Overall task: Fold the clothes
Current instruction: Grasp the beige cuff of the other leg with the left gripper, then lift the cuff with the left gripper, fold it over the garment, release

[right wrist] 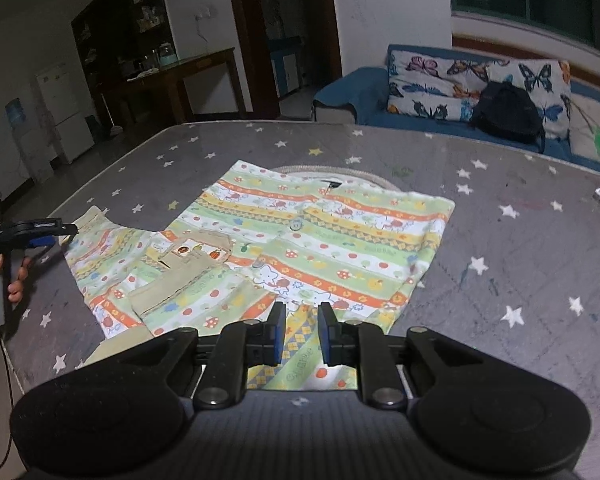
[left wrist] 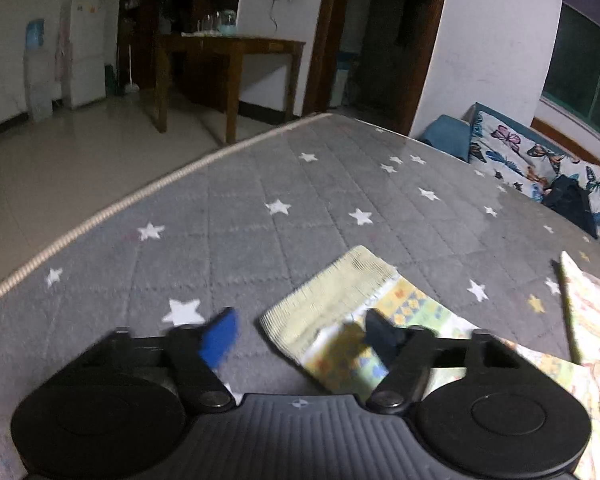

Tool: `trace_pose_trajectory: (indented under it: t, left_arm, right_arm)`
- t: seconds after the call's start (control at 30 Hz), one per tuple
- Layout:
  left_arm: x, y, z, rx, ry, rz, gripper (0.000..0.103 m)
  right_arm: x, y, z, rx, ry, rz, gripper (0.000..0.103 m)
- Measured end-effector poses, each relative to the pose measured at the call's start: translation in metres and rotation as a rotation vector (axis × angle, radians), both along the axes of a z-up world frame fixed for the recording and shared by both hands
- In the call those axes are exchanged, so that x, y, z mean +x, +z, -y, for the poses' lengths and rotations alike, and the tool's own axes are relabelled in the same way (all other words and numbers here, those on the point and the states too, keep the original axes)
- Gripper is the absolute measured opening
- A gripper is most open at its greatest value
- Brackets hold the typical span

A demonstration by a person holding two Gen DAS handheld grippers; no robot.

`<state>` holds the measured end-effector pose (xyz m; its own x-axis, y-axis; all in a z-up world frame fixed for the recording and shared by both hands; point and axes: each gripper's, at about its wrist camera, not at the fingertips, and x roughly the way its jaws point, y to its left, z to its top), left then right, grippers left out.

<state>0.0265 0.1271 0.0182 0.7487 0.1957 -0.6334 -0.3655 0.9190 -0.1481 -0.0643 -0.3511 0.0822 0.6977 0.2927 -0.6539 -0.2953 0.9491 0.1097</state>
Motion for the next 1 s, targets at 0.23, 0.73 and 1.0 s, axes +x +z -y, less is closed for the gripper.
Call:
trace_pose_trajectory:
  t: [0.23,0.73,1.0]
  left_arm:
    - [-0.010,0.012,-0.002,-0.149,-0.041,0.092,0.012]
    - [-0.030,0.078,0.165,-0.350,-0.602,0.231,0.011]
    - [-0.032,0.063,0.246,-0.401,-0.822,0.165,0.012]
  right_arm:
    - [-0.019,0.002,0.000,-0.018,0.016,0.028,0.017]
    - [-0.034,-0.012,0.006,0.016,-0.003,0.024,0.017]
    - [-0.039,-0.024,0.018,0.022,-0.042,-0.001,0.017]
